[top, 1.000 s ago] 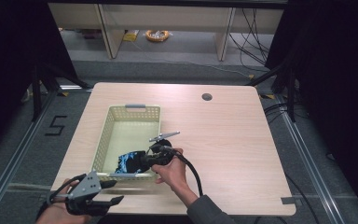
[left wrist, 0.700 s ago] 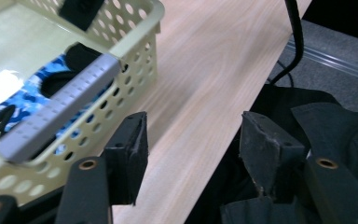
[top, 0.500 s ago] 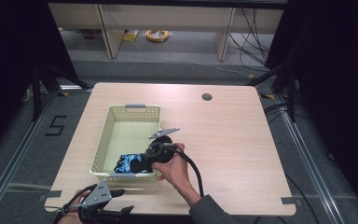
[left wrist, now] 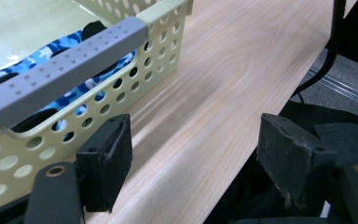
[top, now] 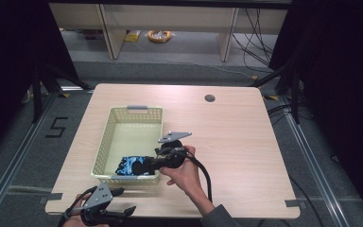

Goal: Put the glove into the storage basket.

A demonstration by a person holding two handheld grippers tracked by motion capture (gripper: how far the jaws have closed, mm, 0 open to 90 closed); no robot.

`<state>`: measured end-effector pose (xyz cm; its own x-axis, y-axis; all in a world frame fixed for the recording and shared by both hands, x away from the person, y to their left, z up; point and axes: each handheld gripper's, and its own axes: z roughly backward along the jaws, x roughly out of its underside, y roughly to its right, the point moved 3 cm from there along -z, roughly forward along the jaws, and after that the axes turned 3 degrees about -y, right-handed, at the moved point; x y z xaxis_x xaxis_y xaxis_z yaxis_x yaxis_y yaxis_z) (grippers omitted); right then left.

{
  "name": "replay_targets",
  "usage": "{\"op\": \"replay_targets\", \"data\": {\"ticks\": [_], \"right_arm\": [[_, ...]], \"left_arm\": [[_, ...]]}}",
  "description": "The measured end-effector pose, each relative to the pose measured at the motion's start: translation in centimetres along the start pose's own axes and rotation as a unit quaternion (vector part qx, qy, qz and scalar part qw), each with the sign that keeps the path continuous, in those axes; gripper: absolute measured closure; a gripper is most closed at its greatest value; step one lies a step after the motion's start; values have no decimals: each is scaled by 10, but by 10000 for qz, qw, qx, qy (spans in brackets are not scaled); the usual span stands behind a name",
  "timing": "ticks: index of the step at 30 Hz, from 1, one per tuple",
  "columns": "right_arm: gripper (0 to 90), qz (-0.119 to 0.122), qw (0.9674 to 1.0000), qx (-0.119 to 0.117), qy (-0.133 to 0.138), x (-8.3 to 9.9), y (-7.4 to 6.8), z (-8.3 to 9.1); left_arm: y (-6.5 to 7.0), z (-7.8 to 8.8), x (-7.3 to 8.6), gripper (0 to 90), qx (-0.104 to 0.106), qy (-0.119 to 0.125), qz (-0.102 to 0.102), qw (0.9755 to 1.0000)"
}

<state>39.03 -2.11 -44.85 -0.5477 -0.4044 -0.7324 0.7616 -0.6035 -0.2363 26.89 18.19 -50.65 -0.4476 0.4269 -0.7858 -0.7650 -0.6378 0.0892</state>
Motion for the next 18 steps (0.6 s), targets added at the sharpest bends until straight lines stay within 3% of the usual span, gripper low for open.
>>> {"op": "replay_targets", "data": {"ticks": [1, 3, 7, 8, 10, 11, 12, 15, 18], "right_arm": [[491, -49, 10000, 5, 35, 1, 0, 4], [482, 5, 9999, 6, 112, 3, 2, 10], [468, 6, 9996, 1, 270, 7, 6, 22], [465, 6, 9996, 89, 266, 8, 6, 25], [456, -58, 9994, 5, 337, 11, 7, 29], [455, -57, 9993, 4, 374, 12, 9, 32], [453, -98, 9992, 67, 373, 14, 9, 35], [447, 7, 9992, 39, 395, 17, 13, 39], [433, -43, 9989, 88, 457, 20, 17, 43]], "left_arm": [[0, 0, 1, 255, -7, -65, 100, 9999], [-2, -1, 1, 252, -54, -60, -31, 10000], [-2, -2, 2, 248, -57, -25, 41, 10000], [-2, -3, 2, 246, -44, -17, 63, 10000], [-4, -1, 3, 243, -66, -118, -25, 9999], [-2, -2, 3, 243, -45, -106, 108, 9999], [-5, -1, 3, 242, -64, -124, -45, 9999], [-5, -1, 3, 237, -65, -108, -34, 9999], [-4, -2, 3, 231, -96, -77, -22, 9999]]}}
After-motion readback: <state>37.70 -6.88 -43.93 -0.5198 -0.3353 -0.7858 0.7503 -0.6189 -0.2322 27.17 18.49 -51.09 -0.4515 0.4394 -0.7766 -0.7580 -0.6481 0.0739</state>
